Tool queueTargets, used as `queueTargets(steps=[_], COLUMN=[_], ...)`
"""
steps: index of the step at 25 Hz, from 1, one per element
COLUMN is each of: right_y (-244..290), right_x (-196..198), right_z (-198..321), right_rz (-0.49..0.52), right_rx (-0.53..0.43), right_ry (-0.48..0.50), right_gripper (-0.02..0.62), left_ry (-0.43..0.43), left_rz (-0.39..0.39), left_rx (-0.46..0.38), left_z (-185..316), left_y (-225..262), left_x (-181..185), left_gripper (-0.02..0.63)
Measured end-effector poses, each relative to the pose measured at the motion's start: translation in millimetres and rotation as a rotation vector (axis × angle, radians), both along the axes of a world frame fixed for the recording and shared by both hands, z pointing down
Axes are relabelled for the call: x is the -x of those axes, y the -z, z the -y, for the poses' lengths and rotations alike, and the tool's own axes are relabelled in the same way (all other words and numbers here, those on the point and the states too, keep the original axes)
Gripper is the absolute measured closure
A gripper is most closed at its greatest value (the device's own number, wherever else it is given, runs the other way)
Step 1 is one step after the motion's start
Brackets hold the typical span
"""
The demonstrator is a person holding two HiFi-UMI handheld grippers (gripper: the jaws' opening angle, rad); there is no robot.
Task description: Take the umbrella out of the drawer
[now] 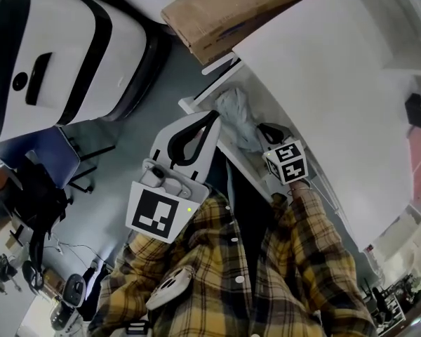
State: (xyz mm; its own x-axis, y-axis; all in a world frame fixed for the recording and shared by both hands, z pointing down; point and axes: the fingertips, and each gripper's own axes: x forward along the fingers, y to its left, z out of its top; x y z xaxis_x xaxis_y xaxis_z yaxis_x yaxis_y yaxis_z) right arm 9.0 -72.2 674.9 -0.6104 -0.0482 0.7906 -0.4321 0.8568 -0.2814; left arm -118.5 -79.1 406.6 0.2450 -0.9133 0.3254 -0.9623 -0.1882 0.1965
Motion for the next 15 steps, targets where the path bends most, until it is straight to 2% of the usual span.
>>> queueTargets(steps=[5, 8, 15], right_y=[3, 2, -7], right_x=[8, 13, 31], right_z=[1, 0, -8], right_rz=[0.016, 0.017, 0.006], right_rx=[0.009, 0.028, 0.060], right_ry=[-0.001, 0.004, 0.053], right_gripper=[0.571, 0.477, 0.357], left_ry=[0.004, 0.006, 0.017], left_rz=[-0.013, -0.011, -0.013], left_rx=[0.004, 0.004, 0.012], left_z=[3, 5, 2], left_y=[-1, -2, -6], left_x=[1, 2, 12], left_gripper=[0.586, 0.586, 0.586])
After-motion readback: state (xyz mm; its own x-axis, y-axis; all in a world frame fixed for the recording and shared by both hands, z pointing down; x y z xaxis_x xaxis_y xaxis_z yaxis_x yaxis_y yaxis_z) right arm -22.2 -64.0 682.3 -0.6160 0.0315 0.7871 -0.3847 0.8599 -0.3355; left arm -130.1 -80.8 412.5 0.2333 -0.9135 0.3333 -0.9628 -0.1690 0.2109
